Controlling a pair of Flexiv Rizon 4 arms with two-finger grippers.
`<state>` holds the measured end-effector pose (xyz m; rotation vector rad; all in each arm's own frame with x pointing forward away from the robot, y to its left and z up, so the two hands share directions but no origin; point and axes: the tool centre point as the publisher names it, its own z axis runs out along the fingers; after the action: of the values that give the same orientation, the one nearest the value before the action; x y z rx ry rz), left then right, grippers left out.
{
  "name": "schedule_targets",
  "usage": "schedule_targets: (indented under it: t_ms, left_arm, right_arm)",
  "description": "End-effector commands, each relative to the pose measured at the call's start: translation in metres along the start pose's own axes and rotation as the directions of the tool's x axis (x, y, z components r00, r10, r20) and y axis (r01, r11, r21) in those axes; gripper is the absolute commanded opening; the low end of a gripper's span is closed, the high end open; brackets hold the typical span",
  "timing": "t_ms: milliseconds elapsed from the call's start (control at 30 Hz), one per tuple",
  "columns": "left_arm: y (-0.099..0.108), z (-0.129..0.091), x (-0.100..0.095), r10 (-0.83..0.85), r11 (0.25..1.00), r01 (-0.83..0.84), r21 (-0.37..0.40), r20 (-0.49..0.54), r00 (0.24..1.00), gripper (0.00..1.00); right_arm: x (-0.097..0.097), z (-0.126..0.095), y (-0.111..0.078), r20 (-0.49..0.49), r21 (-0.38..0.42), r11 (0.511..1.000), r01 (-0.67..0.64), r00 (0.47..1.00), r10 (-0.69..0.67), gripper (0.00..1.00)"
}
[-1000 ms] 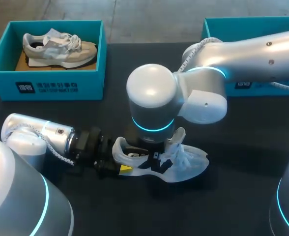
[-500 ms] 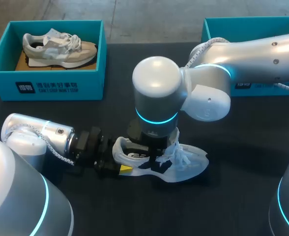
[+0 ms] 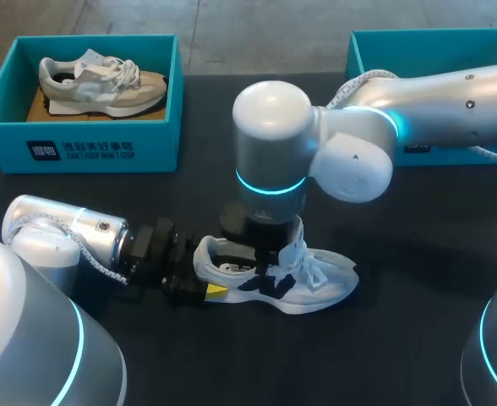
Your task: Take the shoe out of the shoebox, open the shoe tongue, remove and reinsert the insole, then place the shoe into the shoebox
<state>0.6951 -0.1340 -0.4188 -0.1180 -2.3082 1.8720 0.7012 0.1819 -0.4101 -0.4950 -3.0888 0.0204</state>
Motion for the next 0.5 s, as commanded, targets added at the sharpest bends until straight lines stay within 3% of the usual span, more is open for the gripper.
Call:
schedule_targets:
  t_ms: [33, 500]
  left_arm:
    - [0.001, -0.001, 0.0, 0.0, 1.0, 0.0, 0.0, -0.001, 1.0, 0.0]
    - [0.001, -0.001, 0.0, 0.0, 1.0, 0.0, 0.0, -0.001, 1.0, 0.0]
  right_arm:
    - [0.003, 0.019, 0.006, -0.035, 0.021, 1.0, 0.001, 0.999, 0.0, 0.35]
    - [0.023, 0.029, 0.006, -0.131, 0.076, 0.997, -0.001, 0.991, 0.011, 0.29]
